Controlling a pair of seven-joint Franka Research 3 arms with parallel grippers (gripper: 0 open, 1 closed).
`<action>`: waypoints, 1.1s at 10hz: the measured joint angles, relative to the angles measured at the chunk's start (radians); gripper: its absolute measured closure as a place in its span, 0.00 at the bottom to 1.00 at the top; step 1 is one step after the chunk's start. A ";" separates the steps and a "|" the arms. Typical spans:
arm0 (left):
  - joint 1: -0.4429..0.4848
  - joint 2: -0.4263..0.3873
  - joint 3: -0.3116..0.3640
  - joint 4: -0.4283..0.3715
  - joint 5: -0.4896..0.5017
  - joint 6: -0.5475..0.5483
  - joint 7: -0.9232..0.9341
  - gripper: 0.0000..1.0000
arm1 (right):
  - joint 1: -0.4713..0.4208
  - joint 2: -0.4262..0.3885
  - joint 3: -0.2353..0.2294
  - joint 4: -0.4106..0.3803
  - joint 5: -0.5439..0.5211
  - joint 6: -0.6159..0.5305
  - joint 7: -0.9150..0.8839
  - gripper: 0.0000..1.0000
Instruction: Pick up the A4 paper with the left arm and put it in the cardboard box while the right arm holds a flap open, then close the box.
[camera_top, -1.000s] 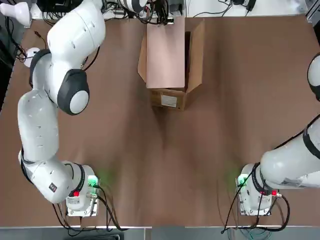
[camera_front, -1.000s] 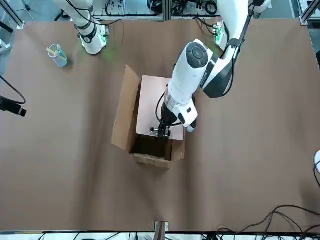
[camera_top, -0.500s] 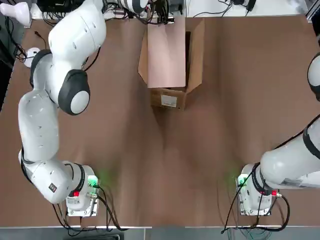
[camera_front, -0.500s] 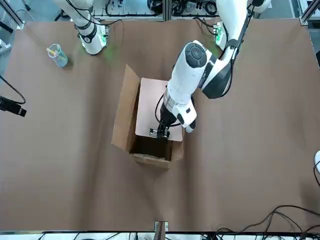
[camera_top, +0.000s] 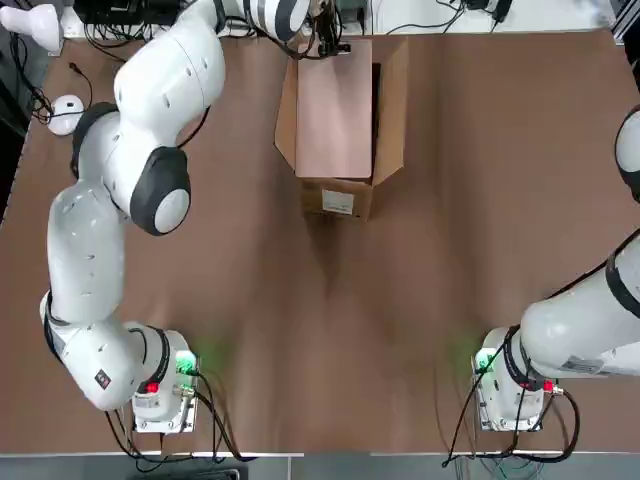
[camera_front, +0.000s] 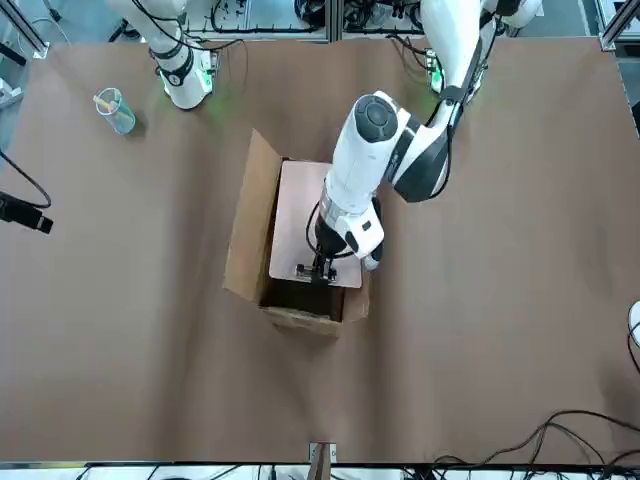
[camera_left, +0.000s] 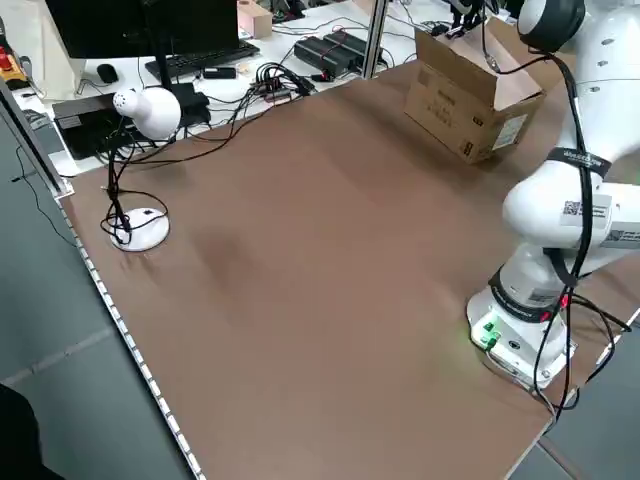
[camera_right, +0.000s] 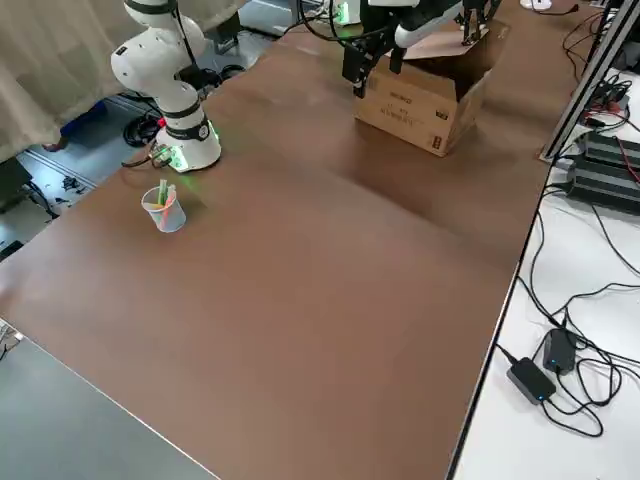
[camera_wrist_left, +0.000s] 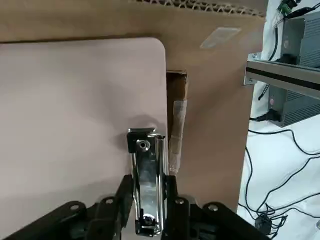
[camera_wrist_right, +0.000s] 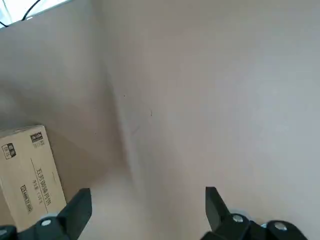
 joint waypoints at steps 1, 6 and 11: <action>0.000 0.002 0.002 0.000 0.000 0.001 0.000 0.69 | 0.000 0.000 0.000 0.000 0.000 0.000 0.000 0.00; -0.001 0.008 0.003 0.000 0.000 0.012 0.001 0.69 | -0.006 0.000 0.000 0.000 0.001 0.000 0.001 0.00; -0.003 -0.020 0.003 0.022 0.000 -0.056 0.007 0.69 | -0.007 0.000 0.000 0.000 0.013 0.000 0.001 0.00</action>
